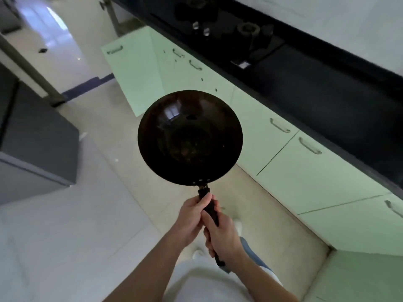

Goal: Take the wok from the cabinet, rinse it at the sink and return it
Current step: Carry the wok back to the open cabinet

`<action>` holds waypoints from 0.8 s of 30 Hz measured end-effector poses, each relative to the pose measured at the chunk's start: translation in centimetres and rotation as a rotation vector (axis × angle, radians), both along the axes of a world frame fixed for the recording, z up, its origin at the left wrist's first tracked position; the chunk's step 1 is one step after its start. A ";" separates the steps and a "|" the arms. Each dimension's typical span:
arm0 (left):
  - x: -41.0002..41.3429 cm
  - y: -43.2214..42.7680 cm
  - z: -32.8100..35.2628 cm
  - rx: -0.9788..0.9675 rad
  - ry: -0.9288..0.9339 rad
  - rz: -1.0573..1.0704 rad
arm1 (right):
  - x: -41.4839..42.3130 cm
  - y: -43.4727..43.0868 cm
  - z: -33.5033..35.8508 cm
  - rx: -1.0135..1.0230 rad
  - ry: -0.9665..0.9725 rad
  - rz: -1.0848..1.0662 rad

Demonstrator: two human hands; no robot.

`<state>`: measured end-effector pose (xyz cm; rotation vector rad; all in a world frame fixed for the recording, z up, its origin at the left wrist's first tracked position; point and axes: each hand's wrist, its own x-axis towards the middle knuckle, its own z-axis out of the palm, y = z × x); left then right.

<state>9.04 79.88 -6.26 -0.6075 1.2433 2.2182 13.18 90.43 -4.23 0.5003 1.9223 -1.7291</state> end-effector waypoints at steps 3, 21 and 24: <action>-1.1 -2.9 -0.1 -0.016 0.000 0.098 | -2.2 -2.6 -0.3 -0.002 -0.022 0.086; -21.2 -17.6 0.5 0.007 0.002 0.551 | -27.0 -16.7 -0.8 -0.085 0.013 0.496; -24.3 -19.4 0.1 0.011 -0.004 0.593 | -30.5 -18.8 -1.2 -0.048 0.072 0.547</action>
